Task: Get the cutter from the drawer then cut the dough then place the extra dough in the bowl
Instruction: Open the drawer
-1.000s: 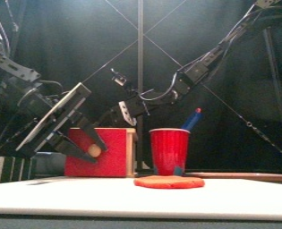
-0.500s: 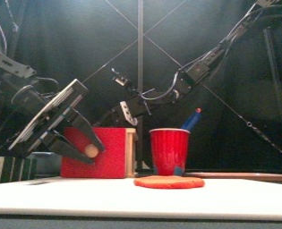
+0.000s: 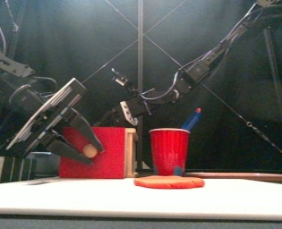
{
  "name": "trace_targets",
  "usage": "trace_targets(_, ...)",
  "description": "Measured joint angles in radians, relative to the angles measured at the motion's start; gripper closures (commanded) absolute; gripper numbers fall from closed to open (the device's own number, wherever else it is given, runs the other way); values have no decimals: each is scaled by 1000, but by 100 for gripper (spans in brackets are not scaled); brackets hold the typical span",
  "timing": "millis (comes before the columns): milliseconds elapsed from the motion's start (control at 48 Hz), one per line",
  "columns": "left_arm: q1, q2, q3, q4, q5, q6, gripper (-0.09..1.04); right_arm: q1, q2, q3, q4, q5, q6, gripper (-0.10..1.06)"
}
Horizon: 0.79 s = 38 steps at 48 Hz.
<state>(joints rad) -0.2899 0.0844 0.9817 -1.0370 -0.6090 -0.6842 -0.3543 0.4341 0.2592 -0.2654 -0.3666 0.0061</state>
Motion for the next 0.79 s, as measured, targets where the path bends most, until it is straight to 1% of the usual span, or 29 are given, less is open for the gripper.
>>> trace_targets(125,-9,2,2,14,5,0,13,2,0,-3,0,2,-3,100)
trace_targets(208,-21,0,3,17,5,2,9,5,0,-6,-3,2,-6,100)
trace_targets(396,-21,-41,21,23,5,3,9,9,2,-11,-6,6,-8,100)
trace_targets(521,-31,-123,49,43,15,3,9,17,0,-12,-6,8,-8,100)
trace_targets(625,-64,-224,97,78,43,3,10,28,-8,-11,-6,8,-8,99)
trace_targets(708,-94,-308,140,132,43,14,10,41,-18,-5,-6,15,-11,99)
trace_targets(792,-94,-387,173,252,17,34,12,55,-37,0,-6,35,-20,99)
